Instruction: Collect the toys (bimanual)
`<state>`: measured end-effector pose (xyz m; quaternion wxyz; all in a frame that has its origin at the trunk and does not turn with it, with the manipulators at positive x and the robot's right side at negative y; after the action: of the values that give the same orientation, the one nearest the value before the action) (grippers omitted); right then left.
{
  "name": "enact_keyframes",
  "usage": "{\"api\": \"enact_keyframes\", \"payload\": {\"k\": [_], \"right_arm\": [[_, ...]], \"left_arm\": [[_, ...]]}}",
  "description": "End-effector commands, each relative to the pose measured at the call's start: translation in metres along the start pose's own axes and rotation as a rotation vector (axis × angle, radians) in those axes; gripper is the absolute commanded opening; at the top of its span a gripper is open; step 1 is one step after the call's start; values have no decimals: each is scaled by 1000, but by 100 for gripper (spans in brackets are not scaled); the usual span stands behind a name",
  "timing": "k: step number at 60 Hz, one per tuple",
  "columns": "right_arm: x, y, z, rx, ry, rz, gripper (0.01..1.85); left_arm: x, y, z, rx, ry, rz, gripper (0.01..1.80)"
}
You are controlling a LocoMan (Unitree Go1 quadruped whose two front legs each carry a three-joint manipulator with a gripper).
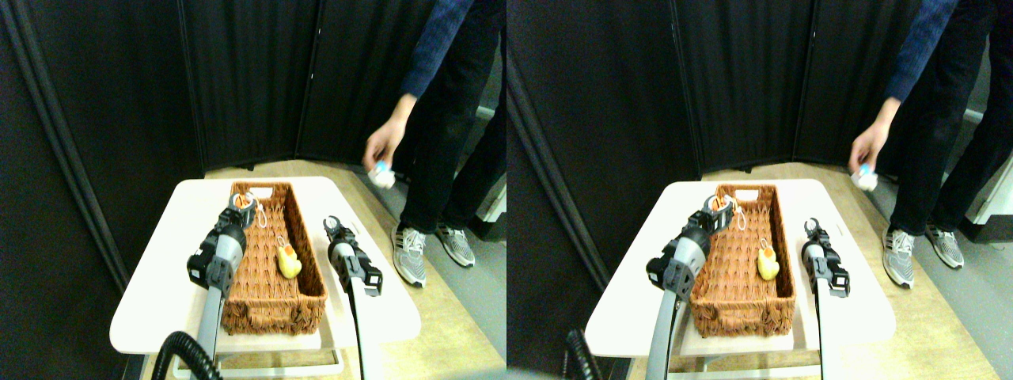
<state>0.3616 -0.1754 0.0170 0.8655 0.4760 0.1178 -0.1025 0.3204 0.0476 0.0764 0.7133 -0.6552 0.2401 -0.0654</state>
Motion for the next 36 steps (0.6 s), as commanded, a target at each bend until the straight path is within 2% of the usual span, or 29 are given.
{"api": "enact_keyframes", "payload": {"k": [1, 8, 12, 17, 25, 26, 28, 36], "right_arm": [[1, 5, 2, 1, -5, 37, 1], [1, 5, 1, 2, -8, 39, 1], [2, 5, 1, -1, -5, 48, 1], [2, 5, 1, -7, -8, 30, 1], [1, 5, 0, 4, -7, 32, 1], [1, 5, 1, 13, -6, 31, 1], [1, 6, 1, 14, -6, 30, 1], [1, 6, 1, 8, -10, 27, 1]], "left_arm": [[-3, -8, 1, -14, 39, -24, 55], [-2, -8, 6, -17, 67, -36, 77], [-3, -8, 8, 4, 62, -33, 88], [-5, -9, 10, 17, 69, -37, 91], [-10, -14, 22, 86, 48, -81, 74], [-13, -15, 30, 108, 27, -98, 66], [-14, -15, 32, 116, 19, -102, 63], [-26, -14, 62, 203, -61, -156, 20]]}}
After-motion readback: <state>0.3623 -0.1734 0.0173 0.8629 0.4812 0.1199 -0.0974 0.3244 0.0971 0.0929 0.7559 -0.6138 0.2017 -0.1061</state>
